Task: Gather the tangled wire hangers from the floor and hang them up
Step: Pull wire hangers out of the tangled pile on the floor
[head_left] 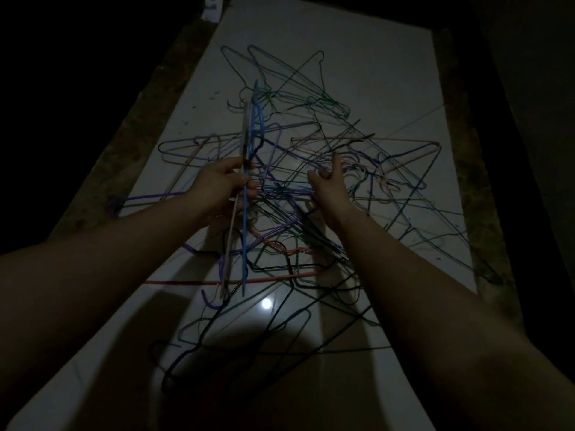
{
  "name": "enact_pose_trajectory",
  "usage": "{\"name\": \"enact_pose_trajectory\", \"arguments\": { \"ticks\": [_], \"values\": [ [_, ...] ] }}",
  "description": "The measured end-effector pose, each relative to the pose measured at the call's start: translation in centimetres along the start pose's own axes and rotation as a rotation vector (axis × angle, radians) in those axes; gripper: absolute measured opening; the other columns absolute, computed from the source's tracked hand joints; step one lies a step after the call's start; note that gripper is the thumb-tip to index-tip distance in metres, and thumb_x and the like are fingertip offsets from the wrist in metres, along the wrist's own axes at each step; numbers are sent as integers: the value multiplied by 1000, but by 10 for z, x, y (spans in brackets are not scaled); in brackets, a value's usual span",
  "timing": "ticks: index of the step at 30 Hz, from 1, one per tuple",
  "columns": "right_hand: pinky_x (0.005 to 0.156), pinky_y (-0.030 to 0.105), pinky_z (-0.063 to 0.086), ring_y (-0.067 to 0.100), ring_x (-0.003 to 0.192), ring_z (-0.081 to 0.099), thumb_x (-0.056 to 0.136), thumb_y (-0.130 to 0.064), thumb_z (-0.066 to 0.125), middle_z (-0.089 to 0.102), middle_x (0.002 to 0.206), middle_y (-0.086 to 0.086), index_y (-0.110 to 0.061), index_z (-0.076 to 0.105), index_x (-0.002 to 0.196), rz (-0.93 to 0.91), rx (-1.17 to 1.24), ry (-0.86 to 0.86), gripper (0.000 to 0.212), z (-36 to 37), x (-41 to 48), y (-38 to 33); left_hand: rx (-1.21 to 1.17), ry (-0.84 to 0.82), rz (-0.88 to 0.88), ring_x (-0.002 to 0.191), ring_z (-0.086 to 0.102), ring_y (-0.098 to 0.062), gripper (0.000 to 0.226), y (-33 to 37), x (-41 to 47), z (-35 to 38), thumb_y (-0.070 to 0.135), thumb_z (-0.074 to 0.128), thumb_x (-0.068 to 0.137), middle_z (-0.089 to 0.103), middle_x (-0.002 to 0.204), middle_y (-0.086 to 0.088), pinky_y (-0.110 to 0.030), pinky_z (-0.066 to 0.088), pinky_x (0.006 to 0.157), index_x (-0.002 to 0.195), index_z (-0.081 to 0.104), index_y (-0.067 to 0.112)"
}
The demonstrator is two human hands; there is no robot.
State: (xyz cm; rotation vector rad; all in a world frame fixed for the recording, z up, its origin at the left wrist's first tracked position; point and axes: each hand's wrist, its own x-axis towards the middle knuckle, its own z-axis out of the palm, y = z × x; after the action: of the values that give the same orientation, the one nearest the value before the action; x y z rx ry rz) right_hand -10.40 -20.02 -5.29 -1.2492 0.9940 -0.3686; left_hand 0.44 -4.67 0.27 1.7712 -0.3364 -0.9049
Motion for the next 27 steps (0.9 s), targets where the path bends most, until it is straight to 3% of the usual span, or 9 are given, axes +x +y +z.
{"name": "enact_pose_trajectory", "arguments": {
  "ticks": [4,6,9,11,14,16,18,22,27],
  "values": [
    [93,38,41,34,132,41,98,-16,50,32,151,15,-20,-7,151,122,2,-33,78,24,8,8,-46,-2,-20,63,64,-8,23,0,1,-6,4,42,97,60,80,-4,-29,54,61,110,56,16],
    [82,39,48,41,124,48,98,-13,48,43,142,24,-12,7,151,167,37,-17,67,37,9,14,-57,-7,-26,59,64,-5,24,0,2,-9,4,42,97,60,79,-4,-25,55,57,115,55,13],
    [58,22,47,31,106,61,99,-1,38,60,118,18,-5,28,142,110,73,-13,45,47,7,16,-54,-11,-24,57,64,-4,31,-2,5,-14,5,42,97,61,77,-4,-28,54,58,126,51,10],
    [58,23,45,23,79,61,100,-1,34,61,95,11,-7,36,135,102,132,-42,35,50,5,15,-46,-2,-18,62,64,-8,32,-4,6,-17,4,41,97,61,78,-4,-30,52,62,127,50,11],
    [64,31,50,19,67,56,102,-7,35,55,75,9,-12,44,119,123,137,-48,20,50,4,14,-55,-2,-10,66,62,-10,23,-3,4,-20,4,41,97,60,78,-3,-29,52,63,106,58,17],
    [50,25,51,19,62,55,102,-8,36,51,70,8,-10,46,114,64,123,-23,16,44,5,12,-73,6,-7,60,62,-7,30,-3,3,-21,3,41,97,59,76,-3,-28,50,62,86,54,27],
    [40,17,40,14,52,50,102,-7,37,46,66,7,-7,49,109,-18,119,38,14,36,10,8,-80,7,-3,54,62,-4,34,-3,3,-21,2,41,97,59,75,-3,-28,50,61,81,51,30],
    [41,18,32,10,46,37,101,-5,36,38,60,4,-1,55,100,-190,62,155,19,18,13,-5,-55,14,-9,60,63,-7,27,-5,3,-18,4,42,97,60,75,-3,-30,48,60,87,55,26],
    [49,21,37,11,52,41,99,-9,44,44,60,1,-6,62,96,-280,32,237,19,4,11,-10,-39,11,-27,68,64,-10,28,-3,3,-17,6,42,97,62,80,-3,-29,51,59,123,53,10]
  ]
}}
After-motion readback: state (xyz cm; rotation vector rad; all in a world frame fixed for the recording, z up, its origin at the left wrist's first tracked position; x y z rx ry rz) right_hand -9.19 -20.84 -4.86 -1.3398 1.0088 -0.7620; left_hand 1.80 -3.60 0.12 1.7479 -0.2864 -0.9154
